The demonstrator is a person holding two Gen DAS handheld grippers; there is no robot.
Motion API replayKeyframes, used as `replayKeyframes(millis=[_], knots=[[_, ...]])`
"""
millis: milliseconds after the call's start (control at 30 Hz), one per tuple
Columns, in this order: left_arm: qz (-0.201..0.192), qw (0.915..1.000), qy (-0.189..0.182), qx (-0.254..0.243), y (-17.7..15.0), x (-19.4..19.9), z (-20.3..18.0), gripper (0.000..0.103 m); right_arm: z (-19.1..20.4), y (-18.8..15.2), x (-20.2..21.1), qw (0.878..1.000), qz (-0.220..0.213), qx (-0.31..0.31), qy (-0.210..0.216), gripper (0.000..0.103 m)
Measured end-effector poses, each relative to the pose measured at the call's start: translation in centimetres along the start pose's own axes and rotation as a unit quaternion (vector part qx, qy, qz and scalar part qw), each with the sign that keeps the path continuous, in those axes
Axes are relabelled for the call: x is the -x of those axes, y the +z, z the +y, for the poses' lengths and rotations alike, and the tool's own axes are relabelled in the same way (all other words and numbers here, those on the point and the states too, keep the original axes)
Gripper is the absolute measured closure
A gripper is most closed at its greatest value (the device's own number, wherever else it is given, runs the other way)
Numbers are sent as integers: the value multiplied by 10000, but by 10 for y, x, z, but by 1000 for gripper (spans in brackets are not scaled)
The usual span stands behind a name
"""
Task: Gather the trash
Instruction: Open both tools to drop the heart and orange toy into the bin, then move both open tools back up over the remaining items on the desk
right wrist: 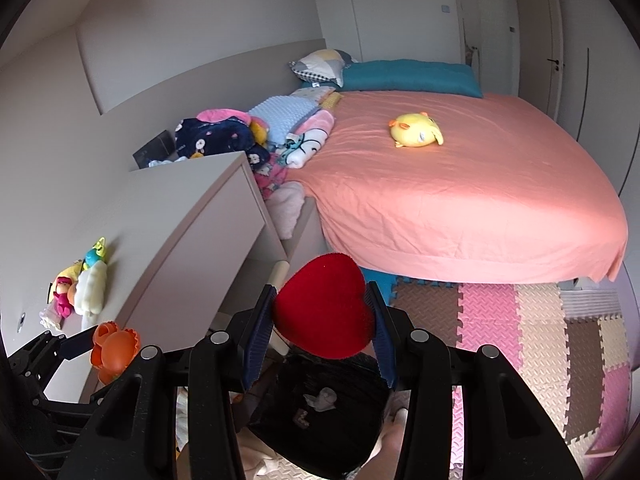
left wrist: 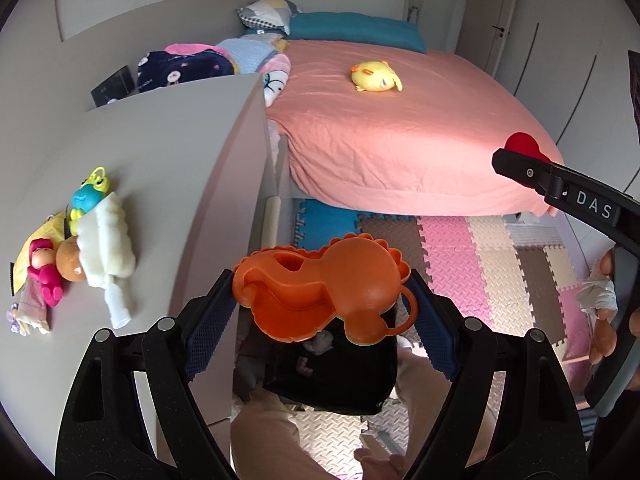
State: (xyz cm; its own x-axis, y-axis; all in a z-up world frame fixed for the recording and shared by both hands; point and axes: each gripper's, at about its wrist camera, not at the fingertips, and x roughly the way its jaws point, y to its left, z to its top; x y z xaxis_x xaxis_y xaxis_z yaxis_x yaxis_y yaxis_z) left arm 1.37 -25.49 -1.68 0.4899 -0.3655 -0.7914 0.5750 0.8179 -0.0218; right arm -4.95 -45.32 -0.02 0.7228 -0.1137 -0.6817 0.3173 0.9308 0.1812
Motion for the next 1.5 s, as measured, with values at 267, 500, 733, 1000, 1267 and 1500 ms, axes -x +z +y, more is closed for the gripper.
replayKeyframes(millis=[267, 500, 733, 1000, 1267, 1500], knots=[[246, 9997, -3, -58, -1, -11, -4, 21, 18, 1, -18, 9988, 324, 365, -93, 52], [355, 9992, 160, 44, -5, -10, 7, 6, 31, 2, -19, 9984, 206, 488, -172, 24], [338, 9991, 218, 161, -9, -7, 17, 6, 35, 0, -21, 9983, 253, 508, -143, 24], [298, 9991, 229, 182, -10, -4, 19, 6, 42, 0, -19, 9980, 244, 562, -137, 24], [260, 9986, 307, 349, -12, 2, 35, 6, 56, 2, -23, 9975, 262, 651, -36, 24], [260, 9970, 440, 579, -15, 8, 58, 6, 79, 7, -32, 9964, 300, 786, 122, 24]])
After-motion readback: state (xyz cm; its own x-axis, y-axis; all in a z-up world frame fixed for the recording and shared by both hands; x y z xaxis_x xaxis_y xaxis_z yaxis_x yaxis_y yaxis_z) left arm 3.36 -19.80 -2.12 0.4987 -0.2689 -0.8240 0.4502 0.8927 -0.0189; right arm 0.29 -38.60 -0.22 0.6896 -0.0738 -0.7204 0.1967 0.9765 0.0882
